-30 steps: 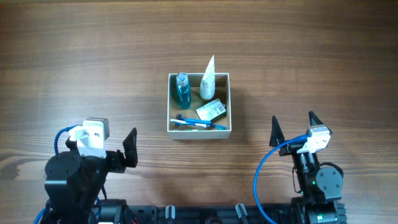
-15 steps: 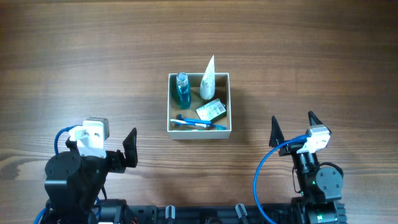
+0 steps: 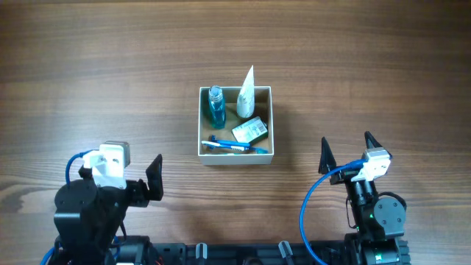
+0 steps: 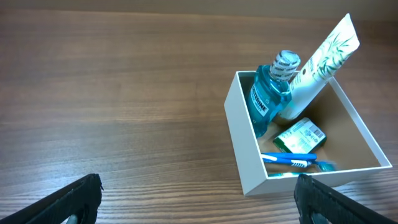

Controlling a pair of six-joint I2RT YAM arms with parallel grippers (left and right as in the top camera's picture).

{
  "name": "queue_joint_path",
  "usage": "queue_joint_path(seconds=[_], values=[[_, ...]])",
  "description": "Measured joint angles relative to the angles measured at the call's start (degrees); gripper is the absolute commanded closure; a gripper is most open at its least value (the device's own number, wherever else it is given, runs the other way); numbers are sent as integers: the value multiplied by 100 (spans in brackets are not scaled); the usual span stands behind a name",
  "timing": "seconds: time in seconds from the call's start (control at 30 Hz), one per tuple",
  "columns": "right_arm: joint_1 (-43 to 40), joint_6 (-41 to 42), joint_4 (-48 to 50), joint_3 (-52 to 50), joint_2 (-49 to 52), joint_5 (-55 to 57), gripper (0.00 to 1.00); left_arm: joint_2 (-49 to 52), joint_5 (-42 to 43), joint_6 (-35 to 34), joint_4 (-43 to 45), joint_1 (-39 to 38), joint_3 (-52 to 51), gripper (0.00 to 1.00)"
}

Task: Pack container

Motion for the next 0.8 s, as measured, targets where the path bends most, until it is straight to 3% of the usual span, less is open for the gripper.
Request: queue_joint_path(seconds=[0.13,0.23,0.4,0.57,0.63,0.8], values=[[2,0,0,0,0,-15,0,-380,101,-7,35,-50,-334,0],[2,0,-2,0,0,-17,0,-931,188,-225,518,-144,-1161,0],[2,0,4,0,0,-17,0,-1696,251,-564,2022,-219,-2597,0],[0,-2,7,0,0,-17,0,-2107,116,-671,4496,-219,-3788,0],[0,0,7,0,0,-17,0,-2127,31,-675,4957,-219,-4024,0],[2,0,7,0,0,-17,0,-2159,-282,-710,4739,-219,-4227,0]])
